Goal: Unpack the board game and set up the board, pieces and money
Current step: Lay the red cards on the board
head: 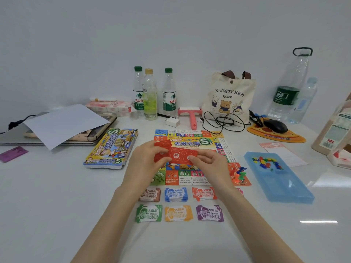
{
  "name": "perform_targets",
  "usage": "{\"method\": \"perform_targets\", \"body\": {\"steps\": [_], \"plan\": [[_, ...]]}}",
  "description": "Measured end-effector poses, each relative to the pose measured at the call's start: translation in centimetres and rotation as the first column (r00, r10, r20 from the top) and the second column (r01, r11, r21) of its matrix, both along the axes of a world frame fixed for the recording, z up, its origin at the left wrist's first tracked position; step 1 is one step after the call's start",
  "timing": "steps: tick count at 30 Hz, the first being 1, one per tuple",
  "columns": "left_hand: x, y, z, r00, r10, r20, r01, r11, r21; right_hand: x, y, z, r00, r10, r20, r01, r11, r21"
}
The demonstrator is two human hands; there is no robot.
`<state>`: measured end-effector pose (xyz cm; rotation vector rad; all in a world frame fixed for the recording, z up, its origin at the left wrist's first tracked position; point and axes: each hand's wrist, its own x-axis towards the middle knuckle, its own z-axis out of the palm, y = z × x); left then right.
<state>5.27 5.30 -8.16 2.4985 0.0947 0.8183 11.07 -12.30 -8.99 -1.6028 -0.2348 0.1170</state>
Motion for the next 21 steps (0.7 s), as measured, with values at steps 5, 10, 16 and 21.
{"method": "perform_targets", "body": {"steps": [5, 10, 16, 21], "plan": [[-0.1, 0.0, -0.5, 0.998, 0.070, -0.002, -0.069, 0.991, 0.118, 0.3, -0.1, -0.5, 0.997, 0.042, 0.063, -0.032, 0.987, -0.156], [0.0, 0.0, -0.5, 0.987, 0.086, -0.137, -0.045, 0.959, 0.279, 0.4, 0.1, -1.1, 0.966, 0.150, 0.212, -0.060, 0.922, -0.382], [0.2, -0.3, -0.4, 0.976, 0.101, -0.194, -0.016, 0.917, 0.399, 0.2, 0.4, -1.4, 0.935, 0.174, 0.307, 0.004, 0.865, -0.502], [0.2, -0.4, -0.6, 0.981, 0.096, -0.166, -0.025, 0.922, 0.386, -0.1, 0.6, -1.3, 0.873, 0.221, 0.434, 0.091, 0.802, -0.591]]}}
